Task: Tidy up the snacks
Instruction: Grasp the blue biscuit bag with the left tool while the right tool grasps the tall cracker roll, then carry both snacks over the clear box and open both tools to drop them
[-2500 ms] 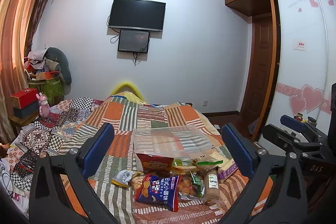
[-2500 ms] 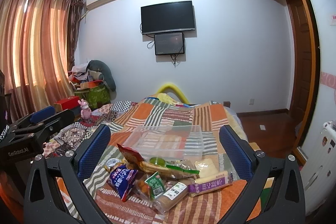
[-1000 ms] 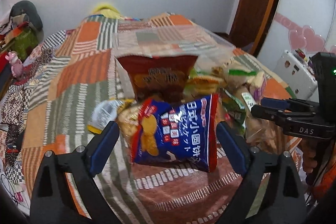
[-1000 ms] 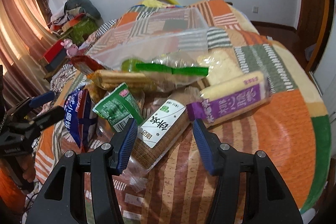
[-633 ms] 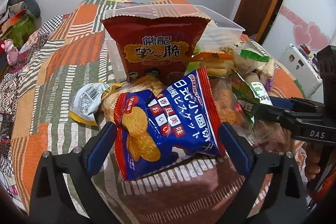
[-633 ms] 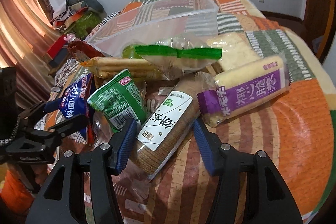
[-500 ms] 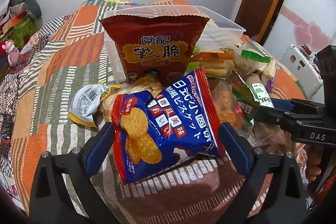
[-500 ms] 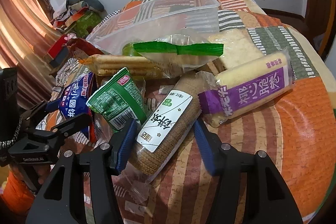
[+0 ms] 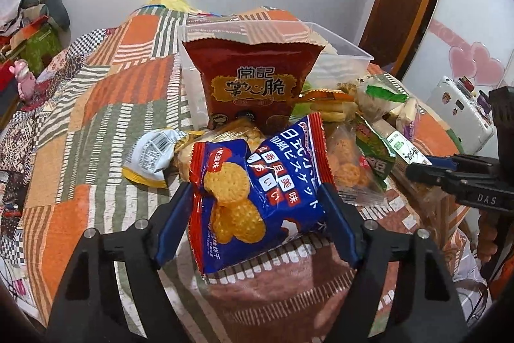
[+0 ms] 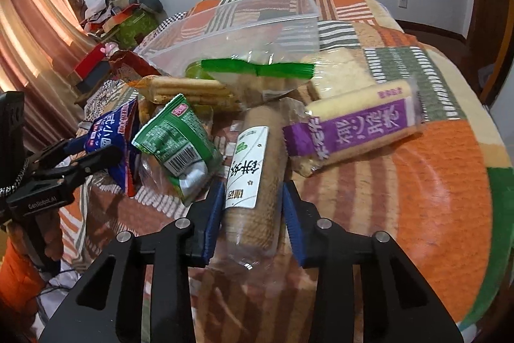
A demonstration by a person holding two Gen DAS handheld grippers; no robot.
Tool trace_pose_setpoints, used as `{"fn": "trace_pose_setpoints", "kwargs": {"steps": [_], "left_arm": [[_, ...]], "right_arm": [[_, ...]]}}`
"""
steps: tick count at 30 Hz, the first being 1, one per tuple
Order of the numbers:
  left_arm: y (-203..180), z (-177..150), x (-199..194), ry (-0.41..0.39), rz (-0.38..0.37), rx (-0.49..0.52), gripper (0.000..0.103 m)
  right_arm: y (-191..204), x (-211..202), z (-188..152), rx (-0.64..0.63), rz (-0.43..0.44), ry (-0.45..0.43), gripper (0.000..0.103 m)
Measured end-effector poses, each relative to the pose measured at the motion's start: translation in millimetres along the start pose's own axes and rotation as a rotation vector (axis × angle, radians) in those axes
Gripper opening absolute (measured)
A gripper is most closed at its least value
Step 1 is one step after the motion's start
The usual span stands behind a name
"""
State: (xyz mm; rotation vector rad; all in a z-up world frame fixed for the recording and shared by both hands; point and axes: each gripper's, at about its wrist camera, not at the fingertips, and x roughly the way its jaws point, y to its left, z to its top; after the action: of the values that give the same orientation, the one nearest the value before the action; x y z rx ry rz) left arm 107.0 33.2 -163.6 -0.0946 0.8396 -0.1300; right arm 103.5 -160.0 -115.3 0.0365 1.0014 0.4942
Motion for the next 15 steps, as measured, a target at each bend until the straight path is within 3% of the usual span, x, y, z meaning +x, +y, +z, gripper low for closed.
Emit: {"fn": "trace_pose_setpoints", "kwargs": {"steps": [9, 15], "left_arm": [[-1.4, 1.2, -13.2, -0.031, 0.011, 0.003, 0.077], [-0.8, 8.8, -27.1, -0.070, 0.021, -0.009, 0.077]], "right_arm": [[7.0, 29.1, 12.2, -0.013, -0.037, 0.028, 0.039], [8.8, 22.7, 10.7, -0.021, -0.051, 0.008, 0.033]]}}
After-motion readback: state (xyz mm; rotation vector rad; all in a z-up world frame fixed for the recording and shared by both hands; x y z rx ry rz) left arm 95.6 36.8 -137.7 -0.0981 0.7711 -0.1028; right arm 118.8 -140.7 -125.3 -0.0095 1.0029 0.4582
